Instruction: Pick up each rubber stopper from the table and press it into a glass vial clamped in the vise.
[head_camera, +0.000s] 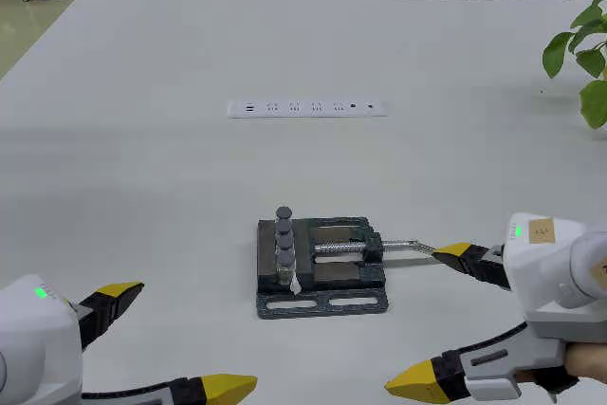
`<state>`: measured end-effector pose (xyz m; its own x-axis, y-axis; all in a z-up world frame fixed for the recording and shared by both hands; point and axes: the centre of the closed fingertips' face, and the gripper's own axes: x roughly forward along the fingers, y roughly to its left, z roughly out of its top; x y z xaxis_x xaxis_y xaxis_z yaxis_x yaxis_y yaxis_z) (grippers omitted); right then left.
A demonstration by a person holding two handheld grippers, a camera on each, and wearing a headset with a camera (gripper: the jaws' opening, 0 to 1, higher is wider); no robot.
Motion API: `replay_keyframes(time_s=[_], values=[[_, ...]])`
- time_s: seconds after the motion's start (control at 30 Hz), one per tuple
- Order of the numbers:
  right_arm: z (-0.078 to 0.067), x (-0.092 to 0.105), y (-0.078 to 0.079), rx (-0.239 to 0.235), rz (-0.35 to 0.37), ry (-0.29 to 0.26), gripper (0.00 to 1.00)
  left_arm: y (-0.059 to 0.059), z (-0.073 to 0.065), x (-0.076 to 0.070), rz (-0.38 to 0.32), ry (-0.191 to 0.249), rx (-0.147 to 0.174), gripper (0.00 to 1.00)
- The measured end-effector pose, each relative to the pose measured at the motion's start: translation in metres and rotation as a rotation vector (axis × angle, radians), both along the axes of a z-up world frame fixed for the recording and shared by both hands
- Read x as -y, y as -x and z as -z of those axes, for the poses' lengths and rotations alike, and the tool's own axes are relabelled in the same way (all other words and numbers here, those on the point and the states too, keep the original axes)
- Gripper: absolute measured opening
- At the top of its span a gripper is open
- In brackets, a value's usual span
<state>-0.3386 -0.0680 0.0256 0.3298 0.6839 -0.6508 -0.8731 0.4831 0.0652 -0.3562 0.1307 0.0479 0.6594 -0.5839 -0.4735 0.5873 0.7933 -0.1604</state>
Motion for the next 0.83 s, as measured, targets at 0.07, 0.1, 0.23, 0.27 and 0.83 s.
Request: replay_keyframes(time_s=[0.07,0.1,0.23,0.27,0.83], values=[[-0.001,0.005,0.0,0.003,0.01,0.001,0.99,0.001,0.001,-0.001,0.002,-0.011,-0.001,0.99],[-0.001,0.01,0.0,0.006,0.02,0.002,0.99,0.002,0.003,-0.003,0.006,-0.017,-0.008,0.99],[-0.005,0.019,0.0,0.012,0.049,-0.005,0.99,0.002,0.006,-0.007,0.013,-0.022,-0.015,0.99],[-0.007,0.02,0.002,0.018,0.049,-0.007,0.99,0.002,0.008,-0.008,0.012,-0.023,-0.017,0.99],[-0.016,0.023,0.001,0.043,0.054,-0.024,0.99,0.007,-0.002,-0.004,0.004,-0.027,-0.005,0.98]])
